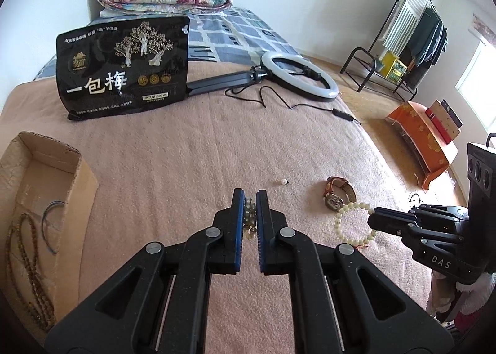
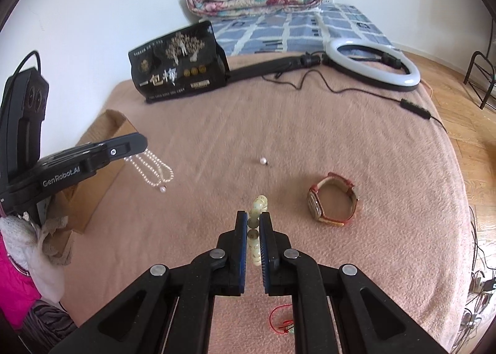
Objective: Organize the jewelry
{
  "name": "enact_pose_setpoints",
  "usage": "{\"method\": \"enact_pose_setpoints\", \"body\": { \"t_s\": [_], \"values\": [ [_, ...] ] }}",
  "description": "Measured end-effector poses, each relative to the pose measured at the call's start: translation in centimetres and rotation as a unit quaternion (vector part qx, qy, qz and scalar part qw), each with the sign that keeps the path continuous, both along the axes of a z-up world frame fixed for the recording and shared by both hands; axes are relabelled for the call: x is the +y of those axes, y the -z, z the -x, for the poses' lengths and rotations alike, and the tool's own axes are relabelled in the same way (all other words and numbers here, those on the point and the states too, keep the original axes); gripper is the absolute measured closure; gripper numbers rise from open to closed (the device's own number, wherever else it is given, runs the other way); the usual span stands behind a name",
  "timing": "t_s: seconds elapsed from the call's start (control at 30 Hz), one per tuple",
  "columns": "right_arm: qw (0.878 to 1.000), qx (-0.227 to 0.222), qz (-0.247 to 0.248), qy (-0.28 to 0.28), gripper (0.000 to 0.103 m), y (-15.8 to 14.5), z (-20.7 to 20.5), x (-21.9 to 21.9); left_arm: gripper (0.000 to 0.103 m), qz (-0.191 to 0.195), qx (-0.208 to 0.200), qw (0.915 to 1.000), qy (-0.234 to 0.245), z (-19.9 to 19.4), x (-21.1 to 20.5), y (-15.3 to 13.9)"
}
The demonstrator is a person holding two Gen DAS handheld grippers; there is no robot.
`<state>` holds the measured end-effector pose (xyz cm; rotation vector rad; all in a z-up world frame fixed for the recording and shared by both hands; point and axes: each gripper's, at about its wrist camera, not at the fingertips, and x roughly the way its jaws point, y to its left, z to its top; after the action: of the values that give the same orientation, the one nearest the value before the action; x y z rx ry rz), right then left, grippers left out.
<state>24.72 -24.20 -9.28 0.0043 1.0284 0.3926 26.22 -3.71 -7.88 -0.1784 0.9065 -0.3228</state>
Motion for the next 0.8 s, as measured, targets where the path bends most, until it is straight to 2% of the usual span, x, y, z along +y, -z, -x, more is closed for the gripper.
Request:
{"method": "enact_pose_setpoints", "body": {
  "t_s": [0.43,0.8],
  "values": [
    [0.999,-0.037,-0.007,-0.008,0.098,-3.1,1.5,1.2,0.098,-0.002,-0.034,0.9992,-0.022,3.5,3.4,-4.2],
    [0.998,-0.056,-0.014,-0.038,0.098,-5.0,2.6,4.6,0.098,-0.013,-0.056,0.9971,-0.049,6.5,7.7,-6.8]
  ]
}}
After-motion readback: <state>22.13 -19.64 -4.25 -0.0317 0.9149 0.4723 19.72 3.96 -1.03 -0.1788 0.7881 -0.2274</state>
